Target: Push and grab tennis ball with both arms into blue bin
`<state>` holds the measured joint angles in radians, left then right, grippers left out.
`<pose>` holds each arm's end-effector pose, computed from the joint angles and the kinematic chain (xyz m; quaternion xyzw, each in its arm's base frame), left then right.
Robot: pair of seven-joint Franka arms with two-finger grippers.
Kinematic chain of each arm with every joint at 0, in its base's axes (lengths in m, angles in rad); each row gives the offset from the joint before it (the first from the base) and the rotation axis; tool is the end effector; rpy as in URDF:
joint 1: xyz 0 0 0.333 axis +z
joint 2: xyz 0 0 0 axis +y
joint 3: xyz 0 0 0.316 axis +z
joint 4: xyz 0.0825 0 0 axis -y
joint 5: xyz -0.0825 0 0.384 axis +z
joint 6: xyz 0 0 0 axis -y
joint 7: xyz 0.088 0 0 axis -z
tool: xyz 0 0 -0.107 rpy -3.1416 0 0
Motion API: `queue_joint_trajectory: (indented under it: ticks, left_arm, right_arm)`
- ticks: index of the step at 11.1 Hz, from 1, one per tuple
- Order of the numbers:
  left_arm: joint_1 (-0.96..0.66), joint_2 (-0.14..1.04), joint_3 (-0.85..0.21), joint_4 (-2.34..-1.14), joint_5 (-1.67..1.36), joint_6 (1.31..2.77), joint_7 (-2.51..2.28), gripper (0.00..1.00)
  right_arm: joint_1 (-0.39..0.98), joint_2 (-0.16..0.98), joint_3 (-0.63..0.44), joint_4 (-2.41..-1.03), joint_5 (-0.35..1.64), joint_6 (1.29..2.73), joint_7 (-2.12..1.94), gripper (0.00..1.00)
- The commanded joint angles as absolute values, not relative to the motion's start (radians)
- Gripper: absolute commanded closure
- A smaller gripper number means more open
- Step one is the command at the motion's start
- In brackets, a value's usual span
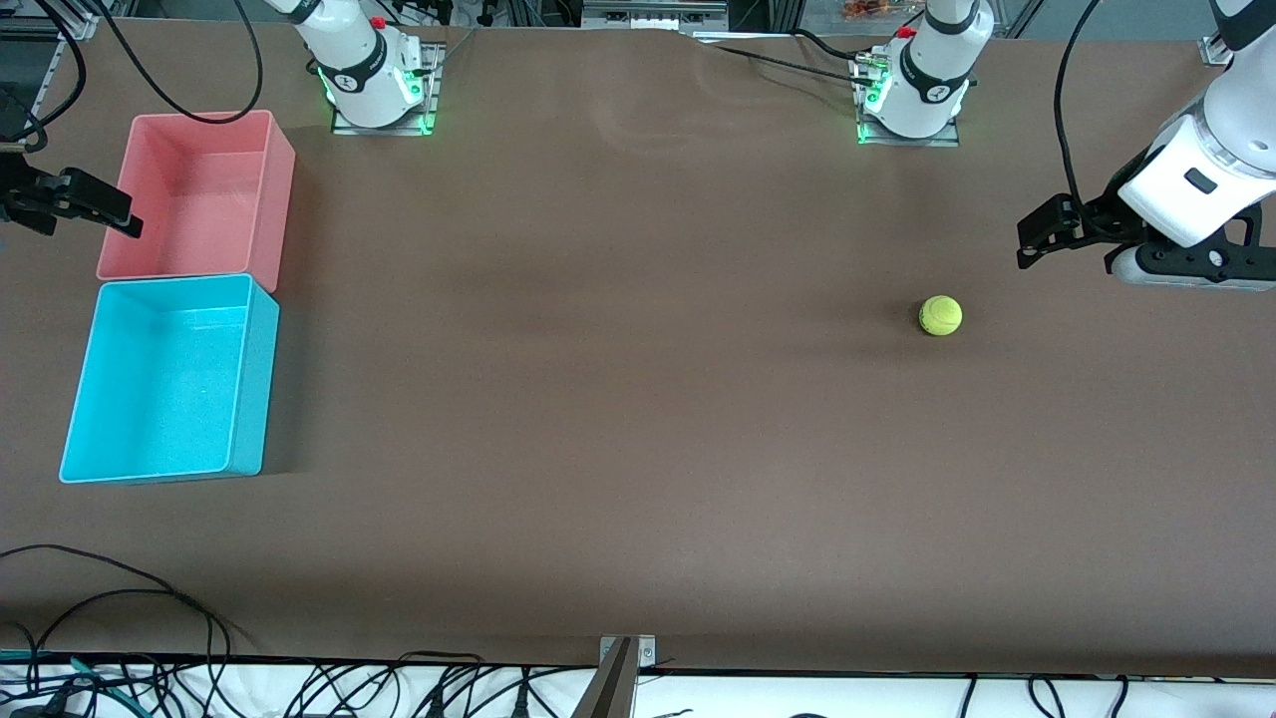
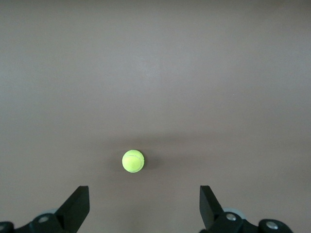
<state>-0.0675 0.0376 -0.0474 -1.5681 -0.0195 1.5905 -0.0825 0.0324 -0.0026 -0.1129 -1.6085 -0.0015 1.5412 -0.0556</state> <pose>0.5634 -0.0666 0.6064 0.9998 -0.0159 -0.0086 0.0098 0.5474 -0.0444 0.6057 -0.9994 0.0124 0.0323 0.0016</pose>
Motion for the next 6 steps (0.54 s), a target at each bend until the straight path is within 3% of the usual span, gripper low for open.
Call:
queue_joint_trajectory:
  ticks: [1, 6]
  left_arm:
    - [-0.066, 0.038, -0.049, -1.563, 0.006, 1.578, -0.066, 0.00]
    - [-0.066, 0.038, -0.049, -1.563, 0.005, 1.578, -0.069, 0.00]
  right_arm:
    - [0.038, -0.012, -0.112, -1.612, -0.012, 1.539, -0.055, 0.00]
    - [0.037, -0.015, -0.118, -1.611, -0.002, 1.545, -0.054, 0.00]
